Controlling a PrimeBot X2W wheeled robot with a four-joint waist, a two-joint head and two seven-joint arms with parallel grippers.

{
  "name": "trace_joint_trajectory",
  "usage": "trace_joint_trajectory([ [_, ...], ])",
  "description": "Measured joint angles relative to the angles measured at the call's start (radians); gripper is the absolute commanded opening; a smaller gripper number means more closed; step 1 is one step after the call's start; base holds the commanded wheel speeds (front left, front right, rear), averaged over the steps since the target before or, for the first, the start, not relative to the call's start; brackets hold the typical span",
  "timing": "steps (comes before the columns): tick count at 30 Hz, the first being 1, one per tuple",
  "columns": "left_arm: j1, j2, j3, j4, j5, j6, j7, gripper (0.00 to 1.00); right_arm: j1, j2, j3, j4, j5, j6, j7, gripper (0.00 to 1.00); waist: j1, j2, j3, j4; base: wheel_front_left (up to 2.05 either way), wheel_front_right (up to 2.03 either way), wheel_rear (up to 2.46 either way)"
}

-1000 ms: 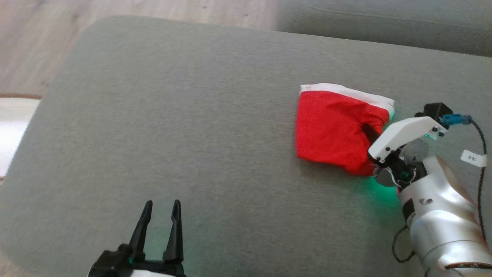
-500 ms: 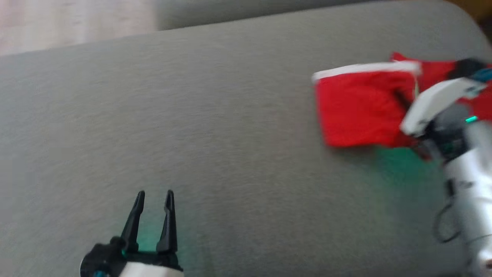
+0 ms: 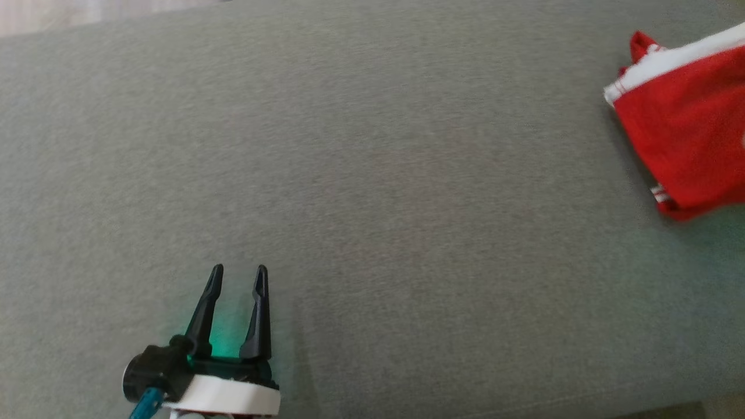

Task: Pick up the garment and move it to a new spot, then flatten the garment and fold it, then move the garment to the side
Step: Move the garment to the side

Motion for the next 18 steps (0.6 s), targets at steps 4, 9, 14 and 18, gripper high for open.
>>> trace_joint_trajectory([
  [4, 0.0, 0.0, 0.005, 0.002, 0.0, 0.0, 0.0, 1.0, -0.005, -0.016, -0.039, -0.032, -0.124, 0.0, 0.0, 1.0, 0.0, 0.0, 0.006, 0.038, 0.0, 0.0, 0.0],
  [9, 0.004, 0.0, 0.011, 0.004, -0.012, 0.0, 0.0, 1.0, 0.037, 0.003, -0.042, -0.116, -0.147, 0.0, -0.046, 1.0, -0.0002, 0.0, -0.017, 0.053, 0.0, 0.0, 0.0],
  [14, 0.013, 0.0, 0.033, 0.001, -0.028, 0.001, 0.0, 1.0, 0.144, 0.039, -0.055, -0.293, -0.135, 0.0, -0.174, 1.0, -0.0002, 0.0, -0.061, 0.055, 0.0, 0.0, 0.0],
  [18, 0.029, 0.0, 0.042, -0.031, -0.036, 0.002, 0.0, 1.0, 0.239, 0.099, -0.085, -0.494, -0.111, 0.0, -0.282, 1.0, -0.0002, 0.0, -0.104, 0.061, 0.0, 0.0, 0.0],
])
